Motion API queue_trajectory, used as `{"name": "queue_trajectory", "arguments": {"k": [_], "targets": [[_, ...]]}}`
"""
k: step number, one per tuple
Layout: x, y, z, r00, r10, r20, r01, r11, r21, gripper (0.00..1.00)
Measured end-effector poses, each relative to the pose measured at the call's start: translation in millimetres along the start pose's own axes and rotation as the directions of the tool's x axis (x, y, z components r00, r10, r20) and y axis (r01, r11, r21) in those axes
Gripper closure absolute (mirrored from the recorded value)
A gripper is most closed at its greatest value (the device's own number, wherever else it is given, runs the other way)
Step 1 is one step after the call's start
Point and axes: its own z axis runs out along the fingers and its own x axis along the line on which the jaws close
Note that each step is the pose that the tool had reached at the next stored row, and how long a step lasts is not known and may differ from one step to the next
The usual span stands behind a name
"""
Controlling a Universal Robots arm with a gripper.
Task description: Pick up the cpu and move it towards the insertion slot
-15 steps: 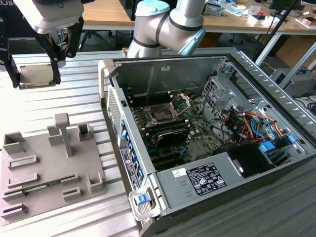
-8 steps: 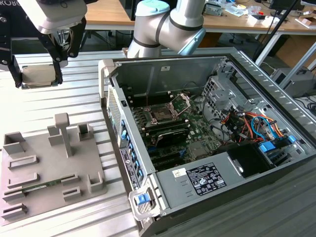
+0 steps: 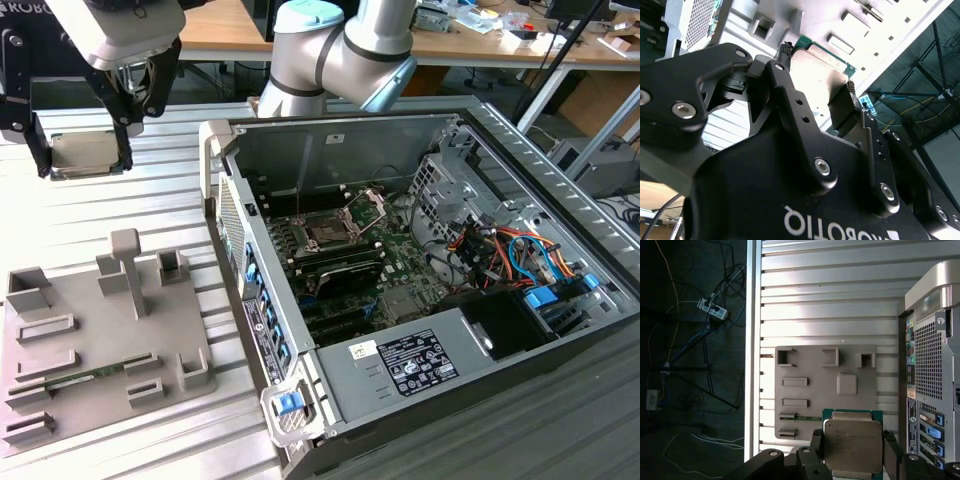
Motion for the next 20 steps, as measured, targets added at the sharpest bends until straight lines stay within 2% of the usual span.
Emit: {"name": "queue_trajectory", "arguments": {"k": [20], "targets": [[-11.0, -0.2, 0.5, 1.0, 0.0, 0.0001, 0.0, 1.0, 0.0, 0.45]]}}
